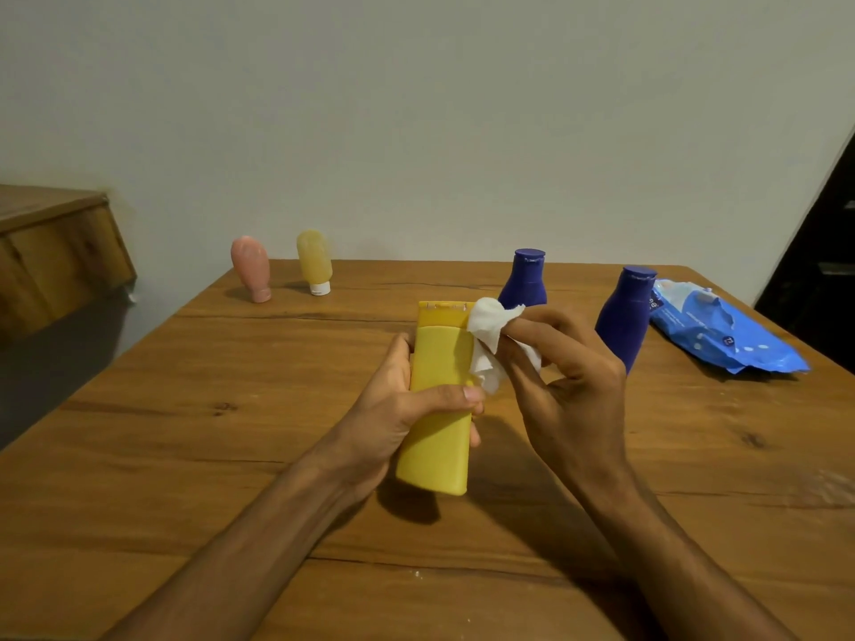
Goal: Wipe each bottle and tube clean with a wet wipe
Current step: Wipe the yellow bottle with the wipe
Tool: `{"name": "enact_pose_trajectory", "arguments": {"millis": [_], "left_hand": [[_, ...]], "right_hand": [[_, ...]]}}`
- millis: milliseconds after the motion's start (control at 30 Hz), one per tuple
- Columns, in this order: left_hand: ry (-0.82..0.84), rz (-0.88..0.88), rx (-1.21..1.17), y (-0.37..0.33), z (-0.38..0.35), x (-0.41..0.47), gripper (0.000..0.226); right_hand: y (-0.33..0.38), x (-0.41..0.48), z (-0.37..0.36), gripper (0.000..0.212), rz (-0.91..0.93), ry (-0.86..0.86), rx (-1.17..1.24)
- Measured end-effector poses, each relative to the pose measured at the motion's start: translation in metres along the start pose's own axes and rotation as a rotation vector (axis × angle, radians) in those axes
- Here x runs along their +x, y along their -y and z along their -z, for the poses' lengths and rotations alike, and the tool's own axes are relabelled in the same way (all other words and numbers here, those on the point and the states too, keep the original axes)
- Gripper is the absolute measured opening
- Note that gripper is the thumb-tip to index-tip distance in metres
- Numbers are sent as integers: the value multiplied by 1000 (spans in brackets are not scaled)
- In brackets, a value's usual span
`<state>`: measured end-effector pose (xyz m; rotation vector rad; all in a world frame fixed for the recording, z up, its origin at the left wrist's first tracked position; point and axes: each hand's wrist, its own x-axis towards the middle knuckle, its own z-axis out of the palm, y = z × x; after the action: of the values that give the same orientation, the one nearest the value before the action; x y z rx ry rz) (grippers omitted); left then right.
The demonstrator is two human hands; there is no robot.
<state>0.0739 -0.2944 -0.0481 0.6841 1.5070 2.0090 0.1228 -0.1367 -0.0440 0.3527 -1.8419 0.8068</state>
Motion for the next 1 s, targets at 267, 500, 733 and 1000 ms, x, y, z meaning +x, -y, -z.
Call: {"name": "enact_pose_trajectory", "arguments": {"millis": [267,500,733,1000], "left_hand": [[-86,33,10,0,-2,0,77],[-91,20,68,4,1,0,59],[-4,45,64,4,2,0,55],[75,49,-73,1,0,-4,59]], "right_hand": [[0,-2,-1,18,14,14,-33],[1,-3,-1,15,-9,-6,-32],[-1,-5,-1,14,-53,-5,-61],[1,-6,-2,22,-80,54,-87]]}}
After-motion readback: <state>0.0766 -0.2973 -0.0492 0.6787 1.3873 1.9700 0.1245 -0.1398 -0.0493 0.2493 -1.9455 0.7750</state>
